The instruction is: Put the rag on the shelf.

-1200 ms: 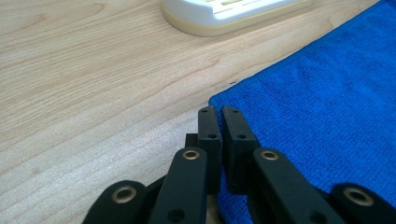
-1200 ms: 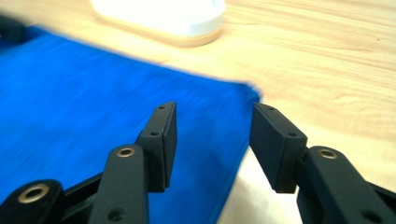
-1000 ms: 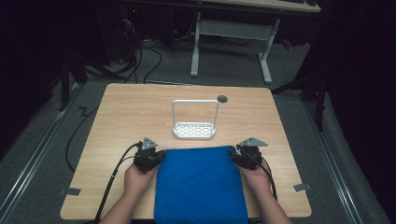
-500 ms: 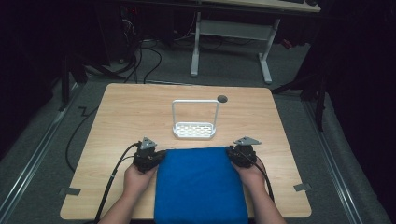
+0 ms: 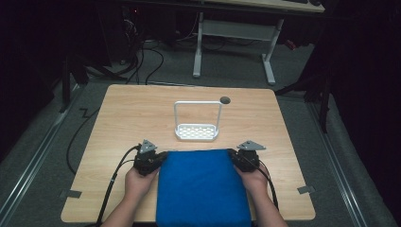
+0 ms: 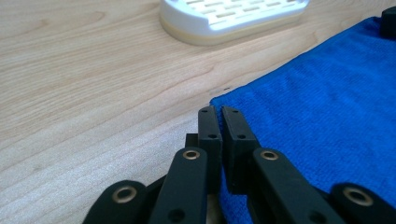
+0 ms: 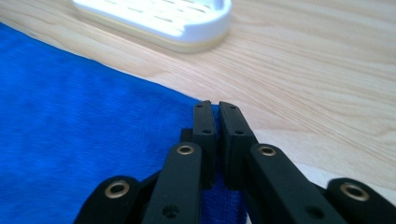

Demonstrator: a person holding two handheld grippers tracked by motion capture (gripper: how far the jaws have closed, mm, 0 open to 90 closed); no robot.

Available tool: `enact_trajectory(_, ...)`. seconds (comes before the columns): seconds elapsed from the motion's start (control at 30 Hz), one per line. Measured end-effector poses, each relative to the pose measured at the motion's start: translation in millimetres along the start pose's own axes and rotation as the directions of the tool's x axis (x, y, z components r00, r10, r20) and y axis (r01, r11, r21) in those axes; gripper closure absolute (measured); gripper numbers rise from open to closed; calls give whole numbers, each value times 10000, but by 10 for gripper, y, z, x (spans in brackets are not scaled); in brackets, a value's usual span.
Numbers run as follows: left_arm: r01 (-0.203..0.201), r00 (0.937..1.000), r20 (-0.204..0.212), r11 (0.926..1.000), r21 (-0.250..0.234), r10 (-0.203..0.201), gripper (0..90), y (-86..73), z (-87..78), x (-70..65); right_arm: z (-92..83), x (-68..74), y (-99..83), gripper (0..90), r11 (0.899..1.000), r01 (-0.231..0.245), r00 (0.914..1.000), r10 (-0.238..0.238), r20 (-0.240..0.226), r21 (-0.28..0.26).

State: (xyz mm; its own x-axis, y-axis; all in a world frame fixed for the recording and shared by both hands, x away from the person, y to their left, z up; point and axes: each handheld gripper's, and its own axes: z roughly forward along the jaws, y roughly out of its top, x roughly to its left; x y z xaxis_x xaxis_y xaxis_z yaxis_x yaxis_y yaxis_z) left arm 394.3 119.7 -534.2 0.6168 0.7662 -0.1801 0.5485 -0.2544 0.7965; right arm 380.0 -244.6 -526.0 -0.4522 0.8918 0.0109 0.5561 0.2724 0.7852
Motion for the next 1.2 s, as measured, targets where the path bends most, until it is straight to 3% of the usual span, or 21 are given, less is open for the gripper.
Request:
enact_trajectory(0.17,-336,9994,96,9988,-369,339,873,-23,-62,-30,-73,94,22,871,9988,70,9999,-76,-121,-476)
enact_trajectory(0.3,-177,9997,176,9978,-637,188,872,-27,-122,-28,-108,119,36,873,9978,108,9999,-115,-106,-651)
enact_trajectory(0.7,-308,9994,102,9865,-1608,329,872,53,-334,-90,-304,170,102,874,9850,118,9999,-119,10,-1722)
enact_trajectory(0.93,-587,9983,-126,9738,-2197,573,872,123,-481,-154,-430,190,152,874,9715,150,9999,-161,-27,-2368)
enact_trajectory(0.97,-617,9981,-127,9704,-2335,604,872,138,-509,-170,-478,207,179,874,9650,228,9997,-242,-20,-2614)
enact_trajectory(1.03,-697,9976,-132,9651,-2524,686,872,162,-553,-197,-500,216,190,874,9628,230,9997,-249,-37,-2692)
enact_trajectory(1.2,-956,9954,-222,9495,-2988,933,872,213,-662,-265,-641,268,266,874,9441,408,9991,-429,9,-3270)
